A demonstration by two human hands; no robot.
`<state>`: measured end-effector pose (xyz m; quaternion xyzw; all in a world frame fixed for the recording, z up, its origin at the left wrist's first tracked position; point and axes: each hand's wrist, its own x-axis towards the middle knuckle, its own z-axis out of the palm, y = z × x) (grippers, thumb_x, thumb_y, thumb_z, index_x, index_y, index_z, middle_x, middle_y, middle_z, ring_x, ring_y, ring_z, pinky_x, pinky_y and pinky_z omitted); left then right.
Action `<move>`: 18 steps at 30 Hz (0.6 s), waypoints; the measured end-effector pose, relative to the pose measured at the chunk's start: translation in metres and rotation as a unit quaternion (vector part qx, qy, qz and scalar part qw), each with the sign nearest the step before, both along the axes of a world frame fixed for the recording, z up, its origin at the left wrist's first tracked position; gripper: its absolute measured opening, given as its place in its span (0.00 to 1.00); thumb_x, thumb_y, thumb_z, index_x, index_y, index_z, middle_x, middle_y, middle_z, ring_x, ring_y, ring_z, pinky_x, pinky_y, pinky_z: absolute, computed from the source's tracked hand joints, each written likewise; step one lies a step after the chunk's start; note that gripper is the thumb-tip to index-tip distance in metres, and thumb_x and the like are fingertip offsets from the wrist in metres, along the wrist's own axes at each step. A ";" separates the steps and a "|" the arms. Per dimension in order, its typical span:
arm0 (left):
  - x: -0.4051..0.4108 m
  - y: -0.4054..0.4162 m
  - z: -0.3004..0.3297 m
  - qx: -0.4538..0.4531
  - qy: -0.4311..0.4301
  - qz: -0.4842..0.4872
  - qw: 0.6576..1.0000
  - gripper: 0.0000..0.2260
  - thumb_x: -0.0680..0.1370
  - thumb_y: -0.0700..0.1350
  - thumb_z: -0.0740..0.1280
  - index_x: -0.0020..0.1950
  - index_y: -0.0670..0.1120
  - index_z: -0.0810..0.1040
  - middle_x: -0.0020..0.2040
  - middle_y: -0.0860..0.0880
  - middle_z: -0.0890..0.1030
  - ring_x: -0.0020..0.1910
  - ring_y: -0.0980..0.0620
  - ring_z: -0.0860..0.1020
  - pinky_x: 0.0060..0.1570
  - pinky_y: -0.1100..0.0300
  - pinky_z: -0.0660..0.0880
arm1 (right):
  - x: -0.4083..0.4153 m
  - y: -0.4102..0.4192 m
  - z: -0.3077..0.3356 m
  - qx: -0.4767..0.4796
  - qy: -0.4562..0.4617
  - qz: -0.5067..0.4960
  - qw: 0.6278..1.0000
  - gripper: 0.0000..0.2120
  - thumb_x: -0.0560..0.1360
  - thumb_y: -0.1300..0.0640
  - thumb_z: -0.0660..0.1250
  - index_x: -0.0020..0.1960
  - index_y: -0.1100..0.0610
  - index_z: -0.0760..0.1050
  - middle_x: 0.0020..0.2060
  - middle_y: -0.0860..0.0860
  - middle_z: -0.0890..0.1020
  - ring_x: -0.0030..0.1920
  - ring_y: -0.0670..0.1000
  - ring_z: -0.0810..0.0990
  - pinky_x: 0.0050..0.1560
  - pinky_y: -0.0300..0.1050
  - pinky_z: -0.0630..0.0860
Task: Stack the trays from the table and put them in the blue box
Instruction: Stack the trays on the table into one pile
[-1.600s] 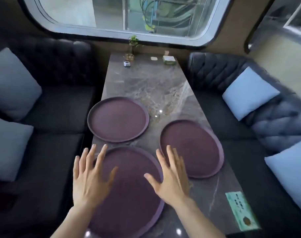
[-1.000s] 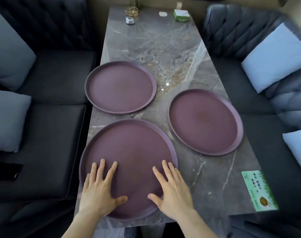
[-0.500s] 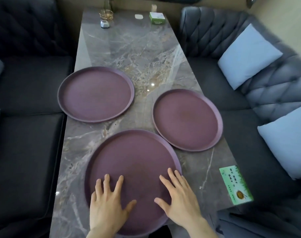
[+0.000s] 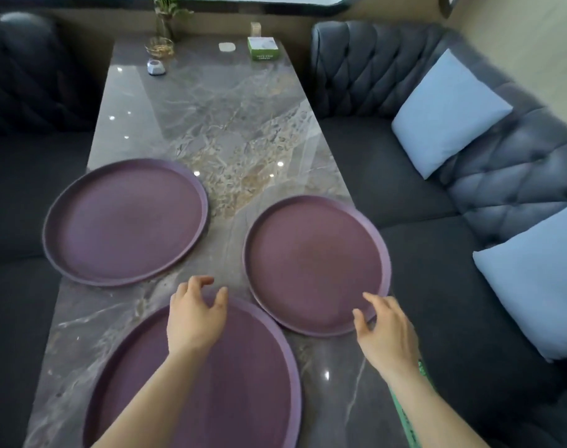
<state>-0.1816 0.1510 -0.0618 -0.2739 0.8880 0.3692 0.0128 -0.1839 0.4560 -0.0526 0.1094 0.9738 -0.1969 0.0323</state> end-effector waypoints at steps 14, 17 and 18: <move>-0.105 0.068 -0.020 0.255 -0.067 0.064 0.963 0.42 0.70 0.58 0.73 0.80 0.55 0.56 0.79 0.49 0.61 0.77 0.49 0.62 0.73 0.50 0.63 | -0.121 0.045 -0.029 -0.221 -0.100 -0.179 0.953 0.38 0.75 0.51 0.71 0.79 0.46 0.56 0.77 0.54 0.63 0.75 0.58 0.65 0.72 0.58 0.66; -0.110 0.073 -0.020 0.330 -0.061 0.130 0.933 0.49 0.63 0.61 0.75 0.79 0.60 0.54 0.79 0.51 0.60 0.76 0.48 0.64 0.72 0.44 0.67 | -0.129 0.049 -0.031 -0.308 -0.083 -0.231 0.919 0.36 0.76 0.52 0.71 0.78 0.46 0.58 0.77 0.52 0.63 0.75 0.57 0.66 0.72 0.59 0.67; -0.111 0.073 -0.019 0.355 -0.054 0.148 0.922 0.48 0.65 0.58 0.76 0.79 0.61 0.54 0.79 0.51 0.60 0.75 0.47 0.66 0.71 0.43 0.68 | -0.131 0.049 -0.031 -0.335 -0.079 -0.249 0.905 0.36 0.76 0.52 0.70 0.78 0.47 0.57 0.77 0.52 0.63 0.75 0.57 0.66 0.71 0.59 0.67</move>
